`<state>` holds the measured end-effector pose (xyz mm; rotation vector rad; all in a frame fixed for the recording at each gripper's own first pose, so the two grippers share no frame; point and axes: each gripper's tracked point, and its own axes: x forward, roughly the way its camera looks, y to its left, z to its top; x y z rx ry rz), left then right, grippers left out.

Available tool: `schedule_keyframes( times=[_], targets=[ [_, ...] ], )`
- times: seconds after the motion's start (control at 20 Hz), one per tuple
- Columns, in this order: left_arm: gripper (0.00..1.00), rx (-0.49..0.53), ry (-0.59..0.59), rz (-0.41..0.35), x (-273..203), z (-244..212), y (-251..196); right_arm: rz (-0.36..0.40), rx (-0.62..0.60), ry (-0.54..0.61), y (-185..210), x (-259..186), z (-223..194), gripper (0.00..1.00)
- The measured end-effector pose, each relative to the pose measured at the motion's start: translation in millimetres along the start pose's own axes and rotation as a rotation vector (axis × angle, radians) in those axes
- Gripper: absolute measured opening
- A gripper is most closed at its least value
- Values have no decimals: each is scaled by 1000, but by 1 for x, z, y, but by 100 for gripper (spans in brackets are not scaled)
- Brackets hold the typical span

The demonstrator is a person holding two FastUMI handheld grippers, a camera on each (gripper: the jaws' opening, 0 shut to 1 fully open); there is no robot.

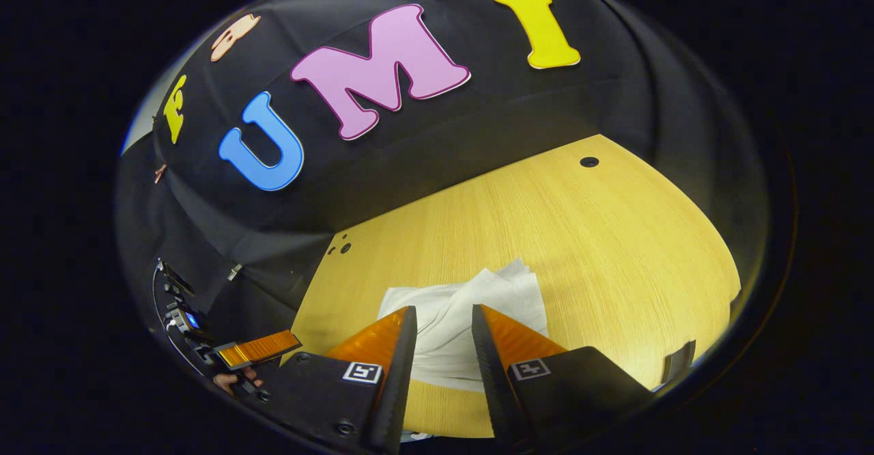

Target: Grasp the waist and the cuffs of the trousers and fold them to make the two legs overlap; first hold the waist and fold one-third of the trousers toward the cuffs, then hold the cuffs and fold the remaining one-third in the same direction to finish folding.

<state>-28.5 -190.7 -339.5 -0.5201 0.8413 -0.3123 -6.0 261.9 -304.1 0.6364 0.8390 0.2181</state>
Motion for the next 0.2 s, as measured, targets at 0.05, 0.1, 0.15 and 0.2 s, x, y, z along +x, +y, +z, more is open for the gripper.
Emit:
schedule_keyframes(
  times=[0.05, 0.1, 0.15, 0.2],
  targets=[
    [72, 5, 2, -5, -1, 0, 3, -5, 3, -7, 1, -1, 0, 53],
    [73, 8, 1, -8, -2, 1, 5, -8, 7, -14, 4, -2, 1, 53],
    [72, 11, 1, -13, -2, 2, 6, -11, 10, -27, 5, -3, 3, 53],
    [72, 13, -1, -13, -3, 4, 8, -11, 14, -36, 8, -3, 4, 53]
  ],
)
